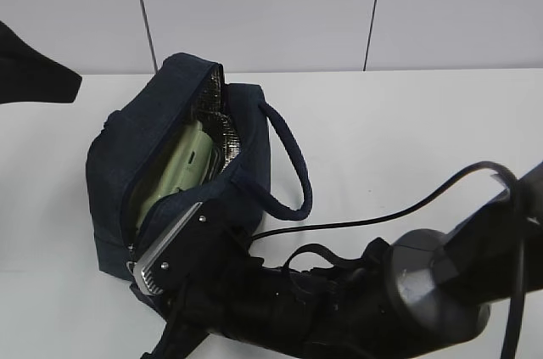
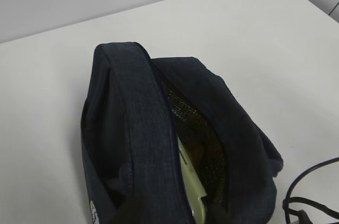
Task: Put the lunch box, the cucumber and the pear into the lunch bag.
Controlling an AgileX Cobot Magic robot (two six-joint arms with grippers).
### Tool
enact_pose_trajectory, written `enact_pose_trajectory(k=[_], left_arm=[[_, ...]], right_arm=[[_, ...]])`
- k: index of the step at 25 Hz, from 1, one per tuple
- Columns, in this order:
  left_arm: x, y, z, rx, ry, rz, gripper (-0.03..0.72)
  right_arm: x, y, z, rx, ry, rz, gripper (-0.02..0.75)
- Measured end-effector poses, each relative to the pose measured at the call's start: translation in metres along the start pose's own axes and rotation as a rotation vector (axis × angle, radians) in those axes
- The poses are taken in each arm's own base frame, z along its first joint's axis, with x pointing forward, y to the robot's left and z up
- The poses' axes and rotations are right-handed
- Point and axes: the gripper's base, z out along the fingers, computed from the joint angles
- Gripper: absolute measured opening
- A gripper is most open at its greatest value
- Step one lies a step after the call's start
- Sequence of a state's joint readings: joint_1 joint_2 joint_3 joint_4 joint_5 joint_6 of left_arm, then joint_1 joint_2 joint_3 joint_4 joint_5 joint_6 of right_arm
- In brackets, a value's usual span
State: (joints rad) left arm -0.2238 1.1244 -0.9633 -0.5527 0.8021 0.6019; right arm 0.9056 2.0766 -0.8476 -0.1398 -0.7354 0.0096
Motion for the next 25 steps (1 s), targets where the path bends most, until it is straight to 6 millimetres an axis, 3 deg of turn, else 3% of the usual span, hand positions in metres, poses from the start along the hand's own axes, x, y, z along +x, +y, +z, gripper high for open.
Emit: enact_pose_trajectory(k=[9,17,25], left_arm=[[0.0,0.0,0.0,0.0,0.0,0.0,0.239],[0.0,0.0,0.0,0.0,0.0,0.0,0.239],[0.0,0.0,0.0,0.0,0.0,0.0,0.239]], right_arm=[[0.0008,-0.0001,0.0005,0.0,0.008,0.0,0.18],[-0.0006,-0.0004,0.0031,0.001,0.002,-0.001,0.018],[0.0,-0.0005,0.0039,0.001,0.003,0.002,0.0]])
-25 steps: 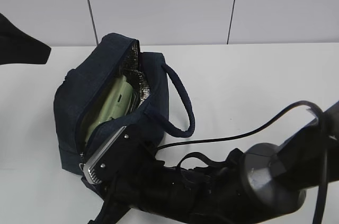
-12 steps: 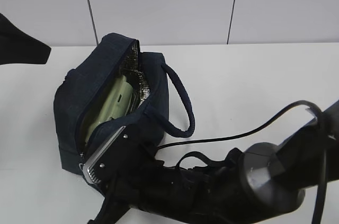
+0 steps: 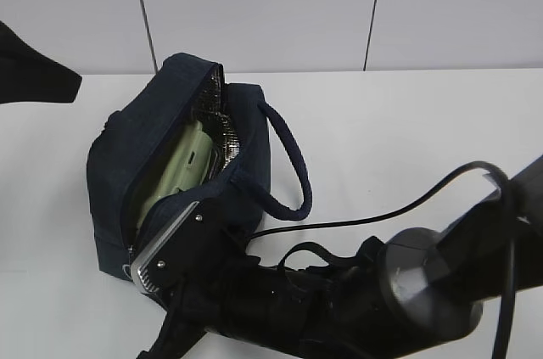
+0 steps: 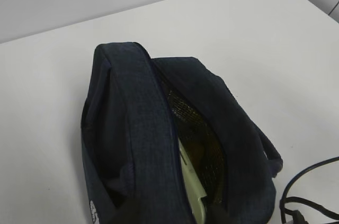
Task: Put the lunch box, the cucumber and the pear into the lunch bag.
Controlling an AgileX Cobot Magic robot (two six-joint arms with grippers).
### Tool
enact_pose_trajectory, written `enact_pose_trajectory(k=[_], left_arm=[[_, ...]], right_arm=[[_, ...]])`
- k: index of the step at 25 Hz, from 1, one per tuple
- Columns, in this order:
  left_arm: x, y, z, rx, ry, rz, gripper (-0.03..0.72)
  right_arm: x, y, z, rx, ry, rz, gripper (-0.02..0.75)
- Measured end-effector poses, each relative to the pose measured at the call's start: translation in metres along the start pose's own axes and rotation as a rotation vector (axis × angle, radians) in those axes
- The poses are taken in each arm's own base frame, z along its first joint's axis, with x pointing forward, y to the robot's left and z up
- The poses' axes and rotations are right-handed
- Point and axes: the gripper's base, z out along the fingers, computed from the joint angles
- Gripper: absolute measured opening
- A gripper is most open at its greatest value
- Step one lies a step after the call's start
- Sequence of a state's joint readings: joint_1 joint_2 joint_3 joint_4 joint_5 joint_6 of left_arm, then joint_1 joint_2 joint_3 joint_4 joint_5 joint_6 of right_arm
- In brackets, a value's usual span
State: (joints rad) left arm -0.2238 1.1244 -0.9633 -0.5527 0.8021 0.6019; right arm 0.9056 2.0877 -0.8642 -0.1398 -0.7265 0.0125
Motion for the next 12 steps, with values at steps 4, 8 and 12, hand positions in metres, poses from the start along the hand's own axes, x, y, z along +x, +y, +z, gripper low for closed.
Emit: enact_pose_trajectory(k=[4,8,12], left_arm=[[0.0,0.0,0.0,0.001,0.002,0.0,0.239],[0.002,-0.001,0.0,0.013,0.018,0.0,0.239],[0.003,-0.001,0.0,0.008,0.035,0.013,0.239]], right_arm=[[0.001,0.0,0.0,-0.004,0.021,-0.006,0.0],[-0.016,0.001,-0.008,-0.023,0.001,-0.043,0.0],[-0.04,0.0,-0.022,-0.018,-0.009,-0.062,0.0]])
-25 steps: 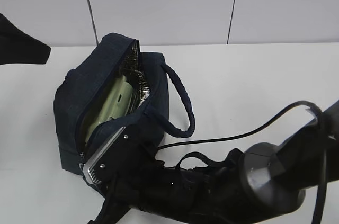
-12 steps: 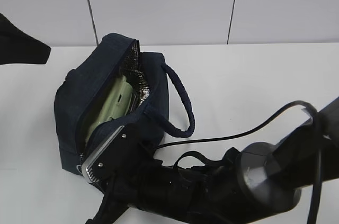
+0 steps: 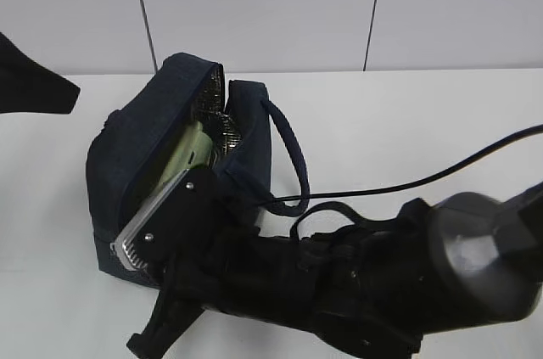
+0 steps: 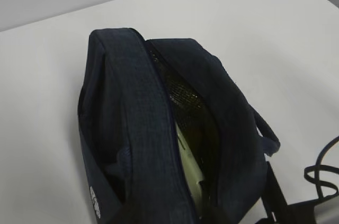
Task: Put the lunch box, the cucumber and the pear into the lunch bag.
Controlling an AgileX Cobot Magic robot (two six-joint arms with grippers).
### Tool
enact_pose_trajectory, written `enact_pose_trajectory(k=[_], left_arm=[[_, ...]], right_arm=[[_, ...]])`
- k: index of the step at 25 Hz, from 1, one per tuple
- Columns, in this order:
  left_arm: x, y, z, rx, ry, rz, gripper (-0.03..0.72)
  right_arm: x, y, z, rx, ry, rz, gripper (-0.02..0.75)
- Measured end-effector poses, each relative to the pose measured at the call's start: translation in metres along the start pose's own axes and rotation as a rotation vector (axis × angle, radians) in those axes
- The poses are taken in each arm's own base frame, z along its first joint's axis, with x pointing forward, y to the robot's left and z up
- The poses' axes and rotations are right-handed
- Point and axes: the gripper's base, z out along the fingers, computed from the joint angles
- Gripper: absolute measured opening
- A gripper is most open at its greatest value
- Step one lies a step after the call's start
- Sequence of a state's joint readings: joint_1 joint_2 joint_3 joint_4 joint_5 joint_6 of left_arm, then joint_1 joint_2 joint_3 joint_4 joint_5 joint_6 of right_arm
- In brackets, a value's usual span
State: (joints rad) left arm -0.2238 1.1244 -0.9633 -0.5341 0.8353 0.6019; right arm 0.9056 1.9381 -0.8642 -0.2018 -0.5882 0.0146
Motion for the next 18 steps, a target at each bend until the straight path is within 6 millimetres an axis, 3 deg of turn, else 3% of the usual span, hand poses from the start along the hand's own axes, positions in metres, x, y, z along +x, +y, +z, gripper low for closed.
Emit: enact_pose_trajectory(k=[11,18], left_arm=[[0.005,0.001,0.0,-0.005,0.058,0.032,0.239],[0.016,0.004,0.008,-0.028,0.067,0.022,0.239]], right_arm=[[-0.031,-0.004,-0.022,0.016,-0.014,-0.018,0.0],[-0.042,-0.006,-0.024,0.023,0.005,-0.035,0.0]])
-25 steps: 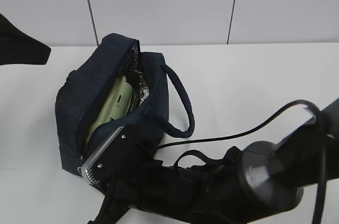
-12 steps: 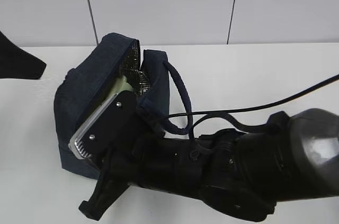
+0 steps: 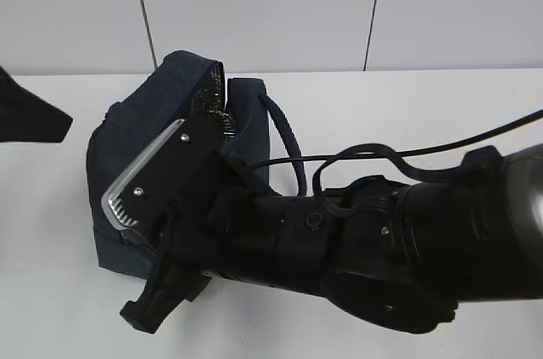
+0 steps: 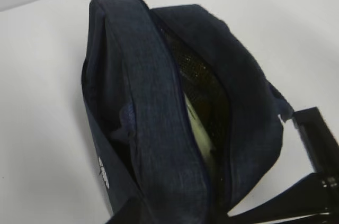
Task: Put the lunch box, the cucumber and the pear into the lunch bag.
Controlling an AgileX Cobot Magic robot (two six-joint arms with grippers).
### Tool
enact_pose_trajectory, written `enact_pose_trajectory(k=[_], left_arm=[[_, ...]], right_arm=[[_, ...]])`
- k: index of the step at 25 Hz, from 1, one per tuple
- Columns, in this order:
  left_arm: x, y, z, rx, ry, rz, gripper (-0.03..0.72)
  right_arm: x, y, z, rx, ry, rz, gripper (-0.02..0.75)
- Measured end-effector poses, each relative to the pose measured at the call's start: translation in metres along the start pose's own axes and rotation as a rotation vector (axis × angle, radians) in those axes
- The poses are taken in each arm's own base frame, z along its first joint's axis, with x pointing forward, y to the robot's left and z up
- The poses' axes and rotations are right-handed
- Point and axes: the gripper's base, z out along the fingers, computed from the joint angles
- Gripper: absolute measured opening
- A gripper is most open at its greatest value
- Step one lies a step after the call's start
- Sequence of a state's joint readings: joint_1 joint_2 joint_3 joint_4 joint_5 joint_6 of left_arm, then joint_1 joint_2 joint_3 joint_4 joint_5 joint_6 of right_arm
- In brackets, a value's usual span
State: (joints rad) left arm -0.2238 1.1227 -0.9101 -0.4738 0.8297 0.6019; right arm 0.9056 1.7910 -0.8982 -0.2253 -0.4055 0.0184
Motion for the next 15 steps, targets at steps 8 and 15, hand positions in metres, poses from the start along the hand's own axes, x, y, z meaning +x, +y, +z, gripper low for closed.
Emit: enact_pose_trajectory(k=[8,15], left_arm=[[0.044,-0.002,0.021,-0.033,-0.048,-0.046,0.239],[0.049,-0.008,0.012,-0.052,-0.144,0.034,0.239]], right_arm=[[-0.019,-0.005,-0.006,0.016,-0.001,-0.01,0.0],[-0.03,-0.007,-0.01,0.024,-0.014,-0.015,0.0]])
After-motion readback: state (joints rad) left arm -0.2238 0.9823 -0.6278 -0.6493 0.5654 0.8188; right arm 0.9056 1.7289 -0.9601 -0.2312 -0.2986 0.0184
